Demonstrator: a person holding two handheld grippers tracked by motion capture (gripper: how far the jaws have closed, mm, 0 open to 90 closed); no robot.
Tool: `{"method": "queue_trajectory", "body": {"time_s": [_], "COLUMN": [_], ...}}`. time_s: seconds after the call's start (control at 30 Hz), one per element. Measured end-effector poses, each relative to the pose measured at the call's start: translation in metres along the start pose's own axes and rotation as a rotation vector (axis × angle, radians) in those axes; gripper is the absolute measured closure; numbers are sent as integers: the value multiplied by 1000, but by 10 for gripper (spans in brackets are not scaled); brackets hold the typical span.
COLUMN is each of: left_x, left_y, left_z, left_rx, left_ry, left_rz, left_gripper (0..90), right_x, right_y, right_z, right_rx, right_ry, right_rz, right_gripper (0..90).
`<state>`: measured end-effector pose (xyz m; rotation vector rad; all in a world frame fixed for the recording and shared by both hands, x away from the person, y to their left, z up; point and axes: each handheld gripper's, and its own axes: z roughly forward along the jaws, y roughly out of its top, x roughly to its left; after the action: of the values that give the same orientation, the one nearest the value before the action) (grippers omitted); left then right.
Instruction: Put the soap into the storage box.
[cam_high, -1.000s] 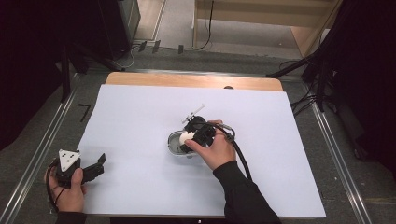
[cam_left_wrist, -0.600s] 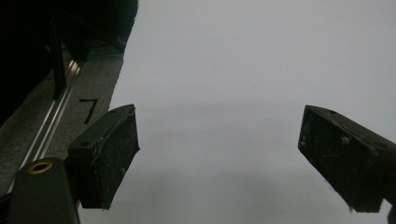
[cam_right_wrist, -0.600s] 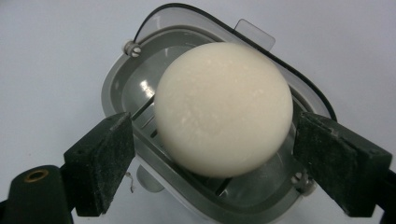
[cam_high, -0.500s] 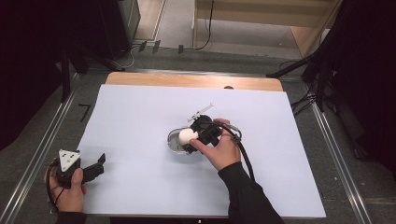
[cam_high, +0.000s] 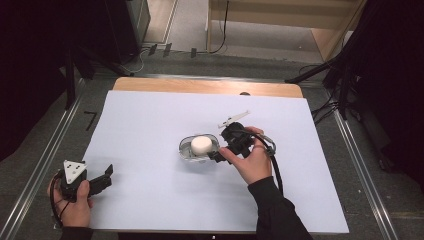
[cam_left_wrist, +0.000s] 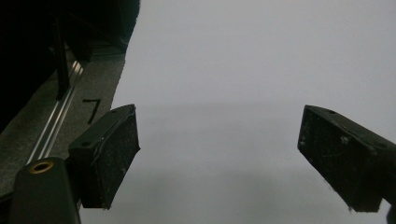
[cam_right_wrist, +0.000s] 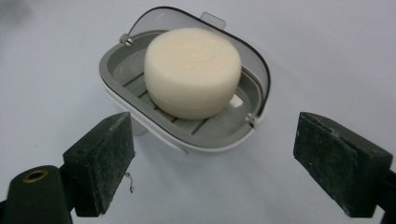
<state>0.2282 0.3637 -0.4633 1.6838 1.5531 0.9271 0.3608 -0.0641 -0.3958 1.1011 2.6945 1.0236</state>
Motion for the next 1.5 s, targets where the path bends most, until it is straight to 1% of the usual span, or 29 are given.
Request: {"method": "queue_trajectory", "body": {"time_s": [0.2, 0.27, 0.4, 0.43, 0.47, 0.53, 0.67, 0.77, 0.8, 0.83, 0.87, 0.9, 0.93, 0.97, 1.0, 1.1, 1.3, 1.37, 1.4, 1.43, 1.5], "left_x": [0, 0, 0, 0, 0, -1, -1, -1, -1, -1, -1, -1, -1, -1, -1, -1, -1, 0, 0, 0, 0], "left_y": [0, 0, 0, 0, 0, 0, 0, 0, 0, 0, 0, 0, 0, 0, 0, 0, 0, 0, 0, 0, 0], "left_z": [0, 0, 0, 0, 0, 0, 0, 0, 0, 0, 0, 0, 0, 0, 0, 0, 0, 0, 0, 0, 0], "left_rx": [-3, -2, -2, -1, -1, 0, 2, 0, 0, 1, 1, 0, 0, 0, 0, 0, 3, 2, 2, 0, 0], "left_ry": [-2, -3, -3, -2, -2, 0, 3, 5, 5, 6, 7, 6, 6, 6, 7, 5, 0, -1, -1, -1, -2], "left_rz": [-2, -1, 0, 1, 1, 2, 6, 8, 8, 9, 8, 9, 9, 9, 9, 9, 8, 6, 6, 4, 3], "left_gripper": [130, 130, 130, 130, 130, 130, 130, 131, 130, 130, 130, 130, 130, 130, 130, 131, 131, 131, 131, 131, 131], "right_x": [-10, -13, -18, -20, -20, -25, -32, -37, -37, -41, -41, -43, -46, -46, -49, -54, -61, -64, -64, -66, -67], "right_y": [-11, -14, -23, -26, -26, -35, -48, -57, -57, -64, -64, -67, -72, -72, -77, -84, -101, -107, -107, -111, -115], "right_z": [-13, -16, -22, -24, -24, -30, -34, -36, -36, -38, -38, -38, -39, -39, -40, -41, -46, -47, -47, -50, -52], "right_rx": [-26, -36, -44, -43, -43, -58, -67, -68, -68, -67, -67, -65, -65, -65, -65, -60, -52, -55, -55, -66, -74], "right_ry": [-20, -34, -46, -52, -52, -54, -61, -75, -75, -77, -77, -83, -91, -91, -100, -106, -122, -131, -131, -136, -144], "right_rz": [8, 7, 13, 21, 21, 33, 51, 61, 61, 71, 71, 68, 74, 74, 81, 84, 114, 116, 116, 119, 126], "right_gripper": [129, 128, 105, 104, 104, 103, 91, 81, 81, 63, 63, 52, 47, 47, 39, 31, 30, 29, 29, 30, 30]}}
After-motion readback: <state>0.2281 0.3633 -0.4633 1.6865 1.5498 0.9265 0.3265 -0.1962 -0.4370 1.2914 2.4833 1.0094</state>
